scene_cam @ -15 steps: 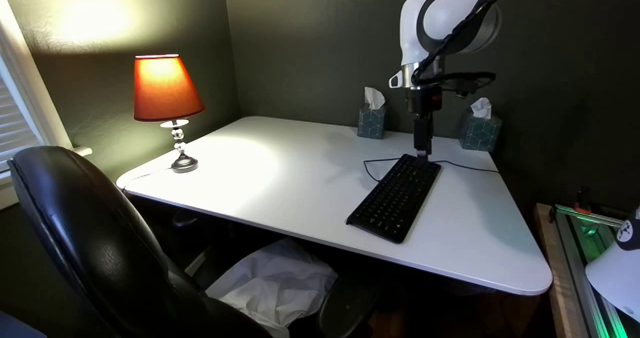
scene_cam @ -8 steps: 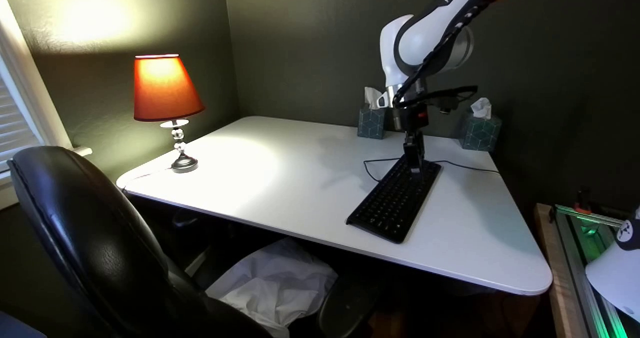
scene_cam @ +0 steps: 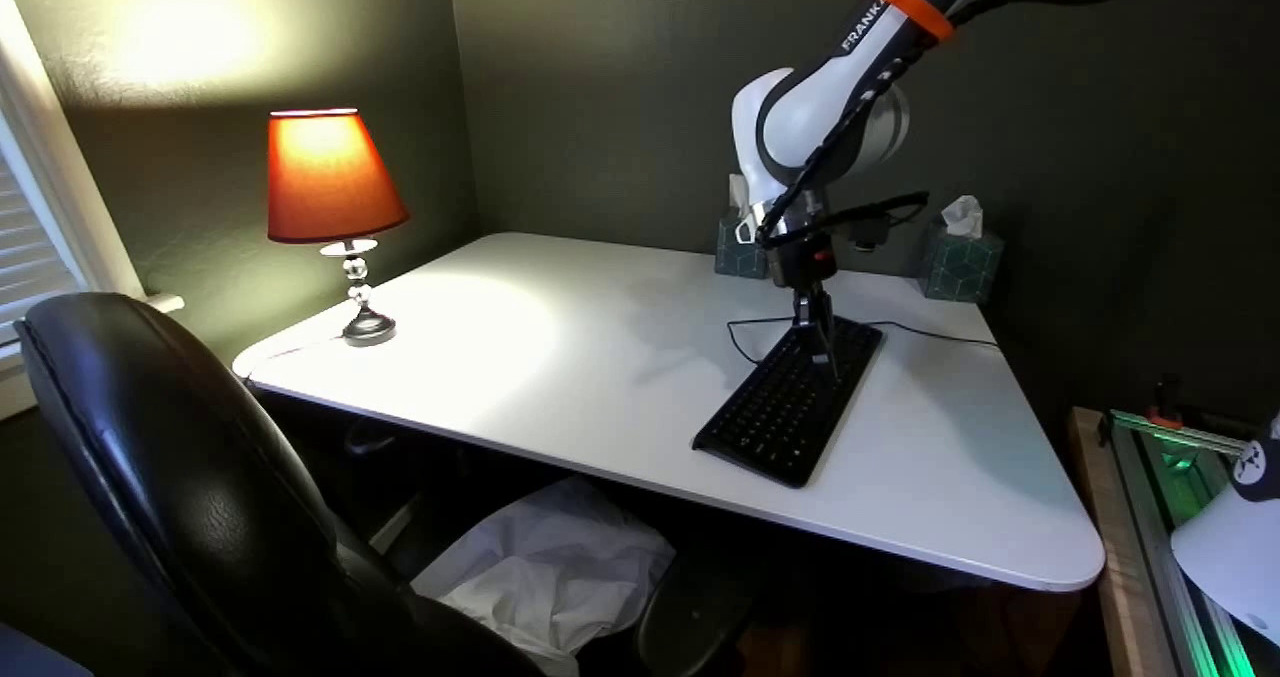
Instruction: Press the V button on the keyboard
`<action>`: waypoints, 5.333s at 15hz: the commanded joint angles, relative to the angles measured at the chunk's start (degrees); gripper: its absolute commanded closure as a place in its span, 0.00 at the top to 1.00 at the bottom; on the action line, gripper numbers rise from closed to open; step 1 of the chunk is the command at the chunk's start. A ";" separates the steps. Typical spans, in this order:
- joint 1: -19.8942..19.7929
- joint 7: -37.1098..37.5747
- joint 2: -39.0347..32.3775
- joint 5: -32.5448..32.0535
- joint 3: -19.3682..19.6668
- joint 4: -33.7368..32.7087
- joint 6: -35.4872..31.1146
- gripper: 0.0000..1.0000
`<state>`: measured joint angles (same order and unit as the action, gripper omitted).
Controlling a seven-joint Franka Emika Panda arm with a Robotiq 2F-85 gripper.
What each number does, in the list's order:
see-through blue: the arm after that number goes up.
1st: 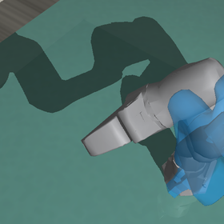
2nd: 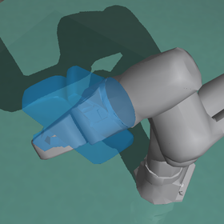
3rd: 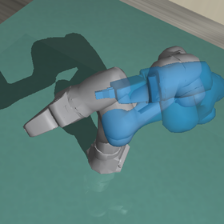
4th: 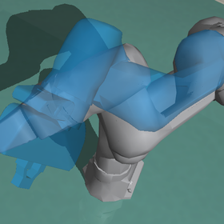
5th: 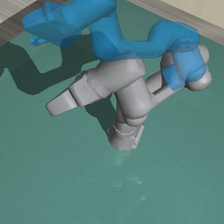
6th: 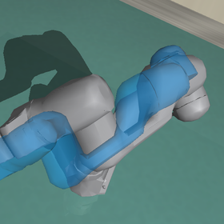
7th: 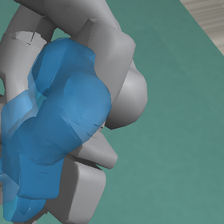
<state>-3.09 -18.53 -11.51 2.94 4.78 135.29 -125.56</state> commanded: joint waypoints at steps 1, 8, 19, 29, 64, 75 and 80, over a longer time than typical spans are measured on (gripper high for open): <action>-1.14 0.99 -3.22 0.63 -1.22 -2.60 1.76 0.00; -1.58 2.07 -6.50 -0.12 -1.42 -4.56 2.74 0.00; -2.31 2.27 -10.30 0.47 -2.22 -7.12 3.77 0.00; -2.81 2.21 -12.34 0.75 -2.81 -8.72 3.96 0.00; -4.40 1.32 -16.85 0.98 -4.23 -14.64 7.69 0.00; -3.96 2.11 -18.40 0.25 -4.15 -15.64 7.12 0.00; -4.09 2.09 -18.94 0.37 -4.15 -16.14 7.26 0.00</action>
<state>-6.73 -16.91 -29.03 2.94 1.12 120.62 -119.47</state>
